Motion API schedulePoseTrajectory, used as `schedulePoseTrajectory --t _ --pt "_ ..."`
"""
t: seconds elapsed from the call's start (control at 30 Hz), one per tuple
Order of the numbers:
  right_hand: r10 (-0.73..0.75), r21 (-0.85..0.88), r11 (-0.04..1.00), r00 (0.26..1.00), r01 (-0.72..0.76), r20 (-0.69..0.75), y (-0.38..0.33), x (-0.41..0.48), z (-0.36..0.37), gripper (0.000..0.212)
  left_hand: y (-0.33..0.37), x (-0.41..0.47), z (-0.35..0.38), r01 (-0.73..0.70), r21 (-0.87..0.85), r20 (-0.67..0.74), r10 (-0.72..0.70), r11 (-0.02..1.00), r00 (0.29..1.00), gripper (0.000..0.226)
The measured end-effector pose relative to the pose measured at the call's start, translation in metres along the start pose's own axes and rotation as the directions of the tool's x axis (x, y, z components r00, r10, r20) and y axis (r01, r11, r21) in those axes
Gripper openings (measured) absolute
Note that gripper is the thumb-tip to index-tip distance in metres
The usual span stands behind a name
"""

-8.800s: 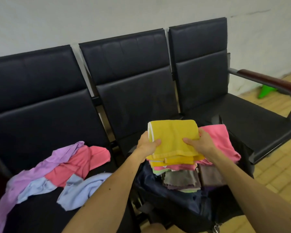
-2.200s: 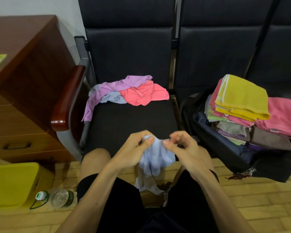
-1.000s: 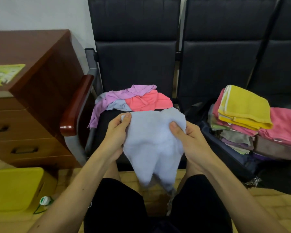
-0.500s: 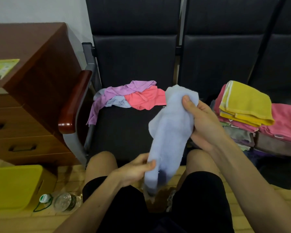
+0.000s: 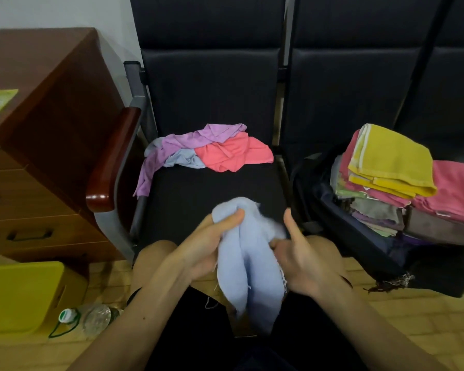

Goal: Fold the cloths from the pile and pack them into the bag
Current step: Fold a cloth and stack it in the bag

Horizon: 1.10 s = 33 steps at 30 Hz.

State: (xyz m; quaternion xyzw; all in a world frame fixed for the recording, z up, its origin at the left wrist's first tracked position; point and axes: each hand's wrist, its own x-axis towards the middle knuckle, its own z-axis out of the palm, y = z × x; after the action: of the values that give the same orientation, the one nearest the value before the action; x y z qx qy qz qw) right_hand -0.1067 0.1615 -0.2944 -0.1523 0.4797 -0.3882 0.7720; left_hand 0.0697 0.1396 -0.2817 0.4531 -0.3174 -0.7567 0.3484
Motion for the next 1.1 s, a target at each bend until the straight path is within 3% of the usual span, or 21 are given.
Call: schedulePoseTrajectory --t 0.07,0.17,0.27,0.37,0.5,0.6,0.77,0.87,1.0,1.1 --pt "0.107 0.019 0.994 0.986 -0.11 0.126 0.018 0.0 -0.006 0.078 0.007 0.0 -0.001 -0.017 -0.013 -0.017 0.017 1.0 1.0 0.038" --pt "0.004 0.04 0.999 0.996 -0.008 0.092 0.011 0.0 -0.004 0.054 0.01 0.004 0.0 -0.012 -0.004 -0.078 0.012 1.0 0.997 0.016" --pt "-0.042 0.094 0.995 0.992 0.031 0.117 0.001 0.001 -0.003 0.05 0.005 0.007 -0.003 0.039 0.039 -0.067 -0.036 0.998 0.997 0.006" --pt "-0.146 -0.031 0.988 0.987 0.148 0.059 -0.006 0.005 -0.004 0.045 0.002 0.005 -0.005 0.015 0.157 0.01 -0.016 0.988 1.0 0.016" --pt "-0.303 -0.231 0.928 0.953 0.294 -0.003 -0.014 0.007 -0.002 0.031 0.001 0.005 -0.022 0.039 0.132 0.173 -0.061 0.99 0.983 0.048" --pt "-0.421 -0.392 0.833 0.907 0.39 0.007 -0.023 0.004 0.0 0.026 -0.001 0.009 -0.03 0.053 0.225 0.14 -0.086 0.973 0.986 0.064" --pt "-0.549 -0.55 0.704 0.836 0.448 -0.021 -0.032 -0.004 -0.001 0.014 0.001 0.012 -0.038 0.052 0.286 0.015 -0.059 0.957 0.998 0.044" --pt "-0.572 -0.652 0.656 0.814 0.38 -0.1 -0.04 -0.008 -0.002 0.014 -0.001 0.014 -0.039 0.024 0.23 -0.067 -0.009 0.973 0.998 0.034" --pt "-0.47 -0.529 0.808 0.826 0.261 -0.31 -0.046 -0.002 -0.005 0.043 0.005 0.019 -0.033 -0.033 0.117 -0.274 0.064 0.993 0.96 0.044" --pt "-0.381 -0.291 0.905 0.893 0.309 -0.239 -0.054 -0.006 -0.003 0.051 0.015 0.02 -0.028 -0.146 -0.159 -0.249 0.103 0.976 0.963 0.073"
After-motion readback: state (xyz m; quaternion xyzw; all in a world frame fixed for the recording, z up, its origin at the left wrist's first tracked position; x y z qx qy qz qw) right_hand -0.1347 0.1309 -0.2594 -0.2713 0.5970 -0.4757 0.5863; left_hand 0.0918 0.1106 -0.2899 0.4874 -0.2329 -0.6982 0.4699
